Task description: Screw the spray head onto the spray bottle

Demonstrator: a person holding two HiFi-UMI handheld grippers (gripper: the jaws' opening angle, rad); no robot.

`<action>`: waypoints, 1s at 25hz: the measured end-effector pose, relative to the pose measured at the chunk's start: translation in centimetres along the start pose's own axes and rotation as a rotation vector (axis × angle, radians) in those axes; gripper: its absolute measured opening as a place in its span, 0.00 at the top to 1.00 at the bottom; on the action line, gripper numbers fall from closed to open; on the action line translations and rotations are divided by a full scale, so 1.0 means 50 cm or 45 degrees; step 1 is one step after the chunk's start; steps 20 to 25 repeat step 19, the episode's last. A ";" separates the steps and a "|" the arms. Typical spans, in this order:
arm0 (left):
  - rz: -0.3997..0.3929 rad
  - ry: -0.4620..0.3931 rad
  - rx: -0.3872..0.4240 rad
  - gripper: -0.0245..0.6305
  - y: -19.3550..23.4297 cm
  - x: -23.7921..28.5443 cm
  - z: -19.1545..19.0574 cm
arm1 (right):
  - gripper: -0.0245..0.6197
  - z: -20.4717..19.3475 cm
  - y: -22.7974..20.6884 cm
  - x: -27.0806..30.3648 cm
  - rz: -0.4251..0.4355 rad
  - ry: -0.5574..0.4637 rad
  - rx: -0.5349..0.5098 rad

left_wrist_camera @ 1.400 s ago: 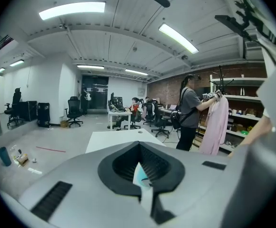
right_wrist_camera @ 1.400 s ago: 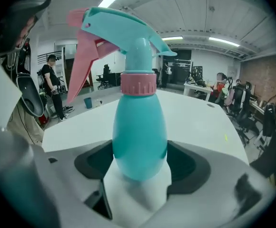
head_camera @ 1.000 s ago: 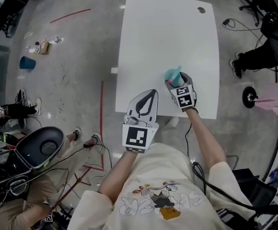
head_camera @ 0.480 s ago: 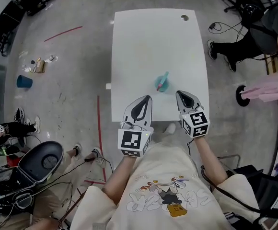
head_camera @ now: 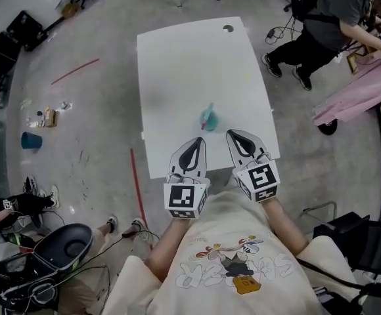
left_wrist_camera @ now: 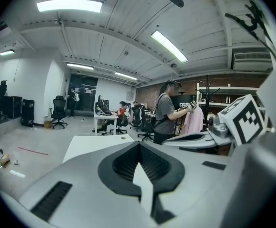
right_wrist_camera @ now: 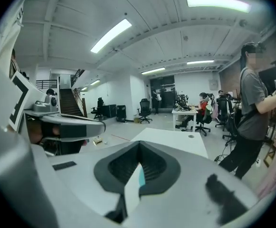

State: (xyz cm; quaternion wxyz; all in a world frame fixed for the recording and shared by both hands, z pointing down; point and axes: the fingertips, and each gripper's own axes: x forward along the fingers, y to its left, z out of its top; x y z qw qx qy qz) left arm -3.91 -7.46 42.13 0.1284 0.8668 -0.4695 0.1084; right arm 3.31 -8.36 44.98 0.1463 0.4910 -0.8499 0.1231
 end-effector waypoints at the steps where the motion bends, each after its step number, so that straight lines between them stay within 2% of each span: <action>1: -0.003 0.003 0.002 0.96 -0.005 0.002 -0.001 | 0.95 -0.002 -0.001 -0.003 0.006 0.001 0.002; 25: 0.006 0.003 -0.007 0.96 0.011 -0.045 -0.012 | 0.95 0.016 0.056 -0.007 0.041 -0.029 -0.009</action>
